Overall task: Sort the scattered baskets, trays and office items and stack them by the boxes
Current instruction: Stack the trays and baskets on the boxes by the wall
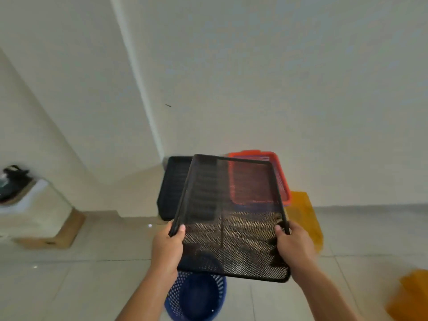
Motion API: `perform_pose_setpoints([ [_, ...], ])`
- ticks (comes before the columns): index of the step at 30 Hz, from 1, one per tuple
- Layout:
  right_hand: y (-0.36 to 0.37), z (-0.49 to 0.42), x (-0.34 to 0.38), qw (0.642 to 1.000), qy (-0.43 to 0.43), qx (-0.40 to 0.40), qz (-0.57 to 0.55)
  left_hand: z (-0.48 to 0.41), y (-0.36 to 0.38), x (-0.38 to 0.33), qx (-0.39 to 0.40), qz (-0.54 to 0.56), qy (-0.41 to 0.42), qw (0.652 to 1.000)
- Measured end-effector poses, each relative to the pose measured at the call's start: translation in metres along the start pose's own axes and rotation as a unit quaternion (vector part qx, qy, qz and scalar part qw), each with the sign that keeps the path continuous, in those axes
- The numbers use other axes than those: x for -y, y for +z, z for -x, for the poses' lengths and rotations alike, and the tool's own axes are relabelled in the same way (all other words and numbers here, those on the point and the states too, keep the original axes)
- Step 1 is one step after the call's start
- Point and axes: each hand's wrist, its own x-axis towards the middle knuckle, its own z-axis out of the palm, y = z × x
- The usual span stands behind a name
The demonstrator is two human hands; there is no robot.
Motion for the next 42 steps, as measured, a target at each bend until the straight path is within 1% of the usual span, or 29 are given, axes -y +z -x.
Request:
perform_pose_setpoints([
  [5, 0.084, -0.001, 0.047, 0.999, -0.001, 0.048, 0.01, -0.069, -0.061, 0.0, -0.025, -0.012, -0.028, 0.999],
  [10, 0.133, -0.014, 0.068, 0.997, 0.015, 0.066, 0.023, -0.114, -0.085, 0.011, -0.024, 0.006, -0.052, 0.998],
  [12, 0.146, -0.023, 0.074, 0.997, 0.024, 0.068, 0.022, -0.129, -0.086, 0.015, -0.026, 0.019, -0.067, 0.997],
  [16, 0.173, -0.05, 0.08, 0.996, 0.027, 0.065, 0.047, -0.161, -0.082, 0.018, -0.027, 0.012, -0.09, 0.995],
  [22, 0.218, -0.109, 0.087, 0.989, 0.048, 0.114, 0.078, -0.224, -0.064, 0.012, -0.028, -0.078, -0.115, 0.99],
  [27, 0.238, -0.167, 0.095, 0.981, 0.051, 0.139, 0.127, -0.267, -0.035, 0.009, -0.034, -0.142, -0.147, 0.978],
  [30, 0.247, -0.198, 0.098, 0.975, 0.05, 0.144, 0.163, -0.29, -0.017, 0.01, -0.041, -0.193, -0.152, 0.968],
  [32, 0.254, -0.212, 0.1, 0.969, 0.053, 0.156, 0.183, -0.303, -0.006, 0.011, -0.059, -0.224, -0.158, 0.96],
  [35, 0.265, -0.228, 0.103, 0.955, 0.068, 0.182, 0.222, -0.325, 0.006, 0.01, -0.077, -0.292, -0.163, 0.939],
  [38, 0.275, -0.247, 0.108, 0.94, 0.082, 0.212, 0.256, -0.346, 0.014, 0.008, -0.062, -0.349, -0.193, 0.915],
  [40, 0.278, -0.26, 0.112, 0.925, 0.09, 0.228, 0.292, -0.356, 0.017, 0.013, -0.042, -0.393, -0.21, 0.894],
  [42, 0.277, -0.27, 0.112, 0.896, 0.084, 0.276, 0.337, -0.359, 0.019, 0.02, -0.035, -0.423, -0.23, 0.876],
])
